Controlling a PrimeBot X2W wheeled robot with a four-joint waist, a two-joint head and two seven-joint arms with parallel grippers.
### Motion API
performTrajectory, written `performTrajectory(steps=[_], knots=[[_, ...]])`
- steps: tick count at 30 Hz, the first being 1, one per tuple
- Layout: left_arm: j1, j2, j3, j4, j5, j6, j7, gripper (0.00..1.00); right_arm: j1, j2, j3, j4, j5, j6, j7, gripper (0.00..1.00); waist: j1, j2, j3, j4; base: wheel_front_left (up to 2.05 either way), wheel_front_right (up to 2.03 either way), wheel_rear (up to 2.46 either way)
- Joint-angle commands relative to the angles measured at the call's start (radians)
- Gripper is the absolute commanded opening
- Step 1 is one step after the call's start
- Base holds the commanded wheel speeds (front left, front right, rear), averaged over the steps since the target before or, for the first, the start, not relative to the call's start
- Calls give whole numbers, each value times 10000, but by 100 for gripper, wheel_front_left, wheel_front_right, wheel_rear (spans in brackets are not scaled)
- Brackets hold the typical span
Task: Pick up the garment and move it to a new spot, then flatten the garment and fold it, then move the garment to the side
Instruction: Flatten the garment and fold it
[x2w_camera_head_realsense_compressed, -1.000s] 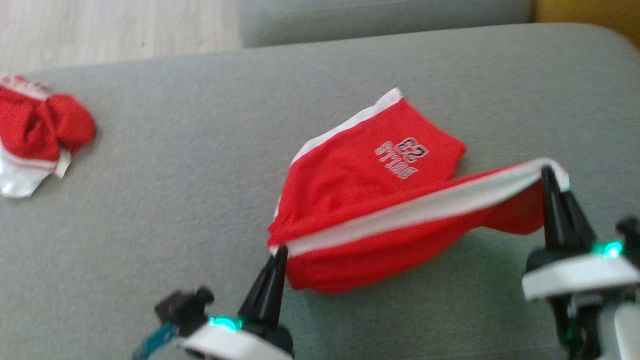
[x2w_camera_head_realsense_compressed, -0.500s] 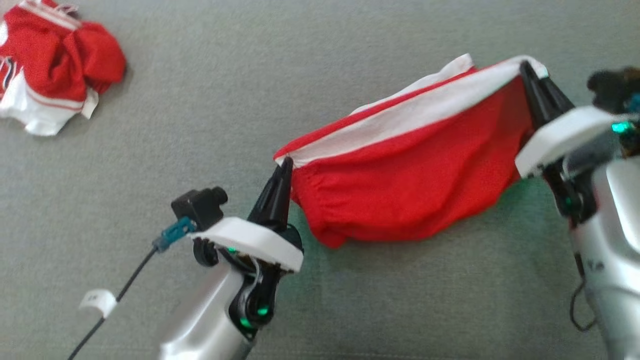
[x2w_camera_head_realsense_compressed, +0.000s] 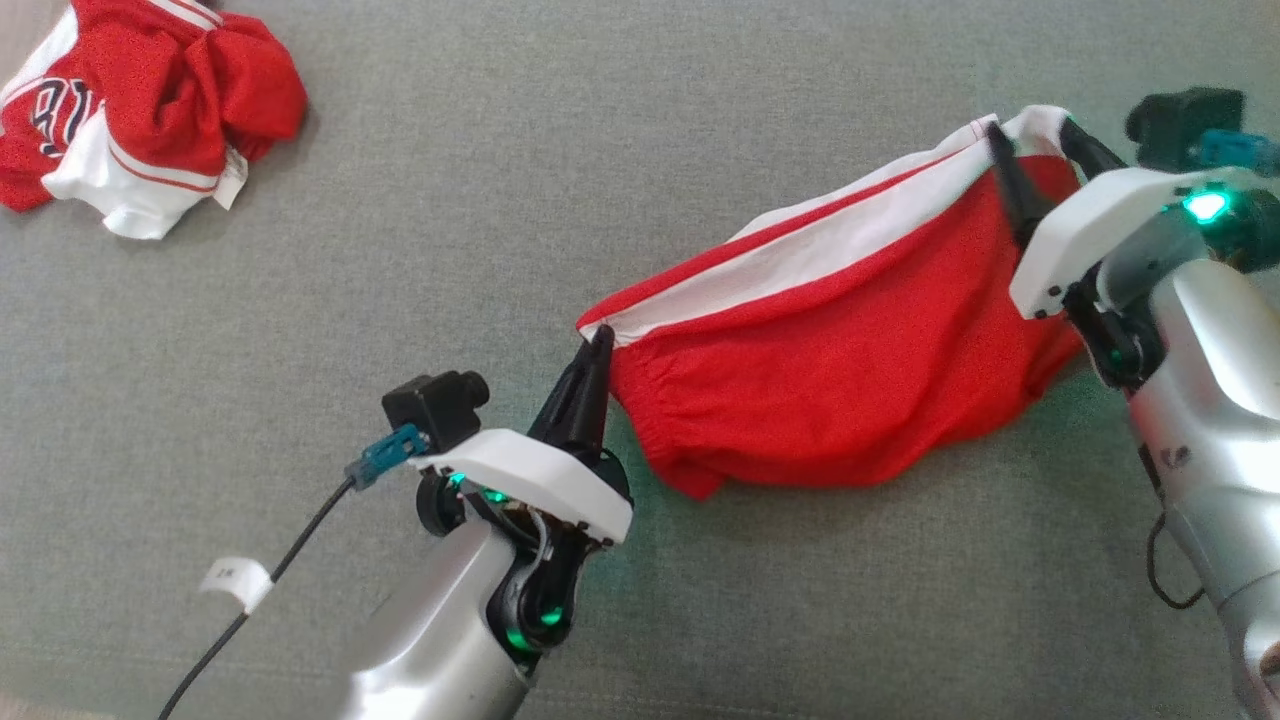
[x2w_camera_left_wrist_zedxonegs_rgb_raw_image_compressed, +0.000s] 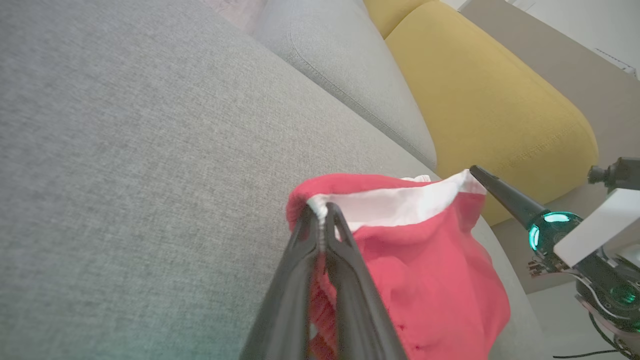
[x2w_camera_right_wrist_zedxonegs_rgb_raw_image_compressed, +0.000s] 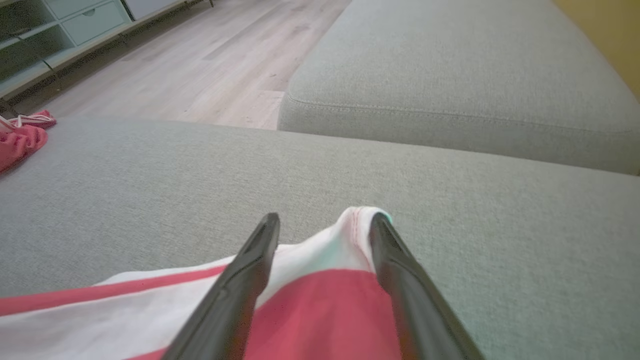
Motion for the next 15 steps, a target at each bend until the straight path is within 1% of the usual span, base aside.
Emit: performTrajectory(steps=[1, 4, 8, 11, 15], knots=[[-265, 40, 192, -244, -72, 38, 11, 100, -270, -89, 205, -230, 102, 73, -157, 100, -1, 0, -34, 15, 0, 0, 0], [-96, 50, 127, -347, -86, 115, 8, 100, -444, -202, 727, 95, 485, 73, -372, 100, -1, 0, -180, 40, 0, 0, 0], [283, 288, 140, -607, -42, 265, -94, 100, -556, -394, 1320, 370, 1039, 73, -494, 100, -1, 0, -395, -5, 0, 0, 0], [626, 595, 145, -917, 90, 422, -219, 100, -557, -598, 1747, 448, 1420, 73, -587, 100, -1, 0, -573, -74, 0, 0, 0], [1089, 1160, 216, -1501, 449, 723, -581, 100, -437, -969, 2323, 475, 1840, 73, -584, 100, -1, 0, -786, -151, 0, 0, 0]])
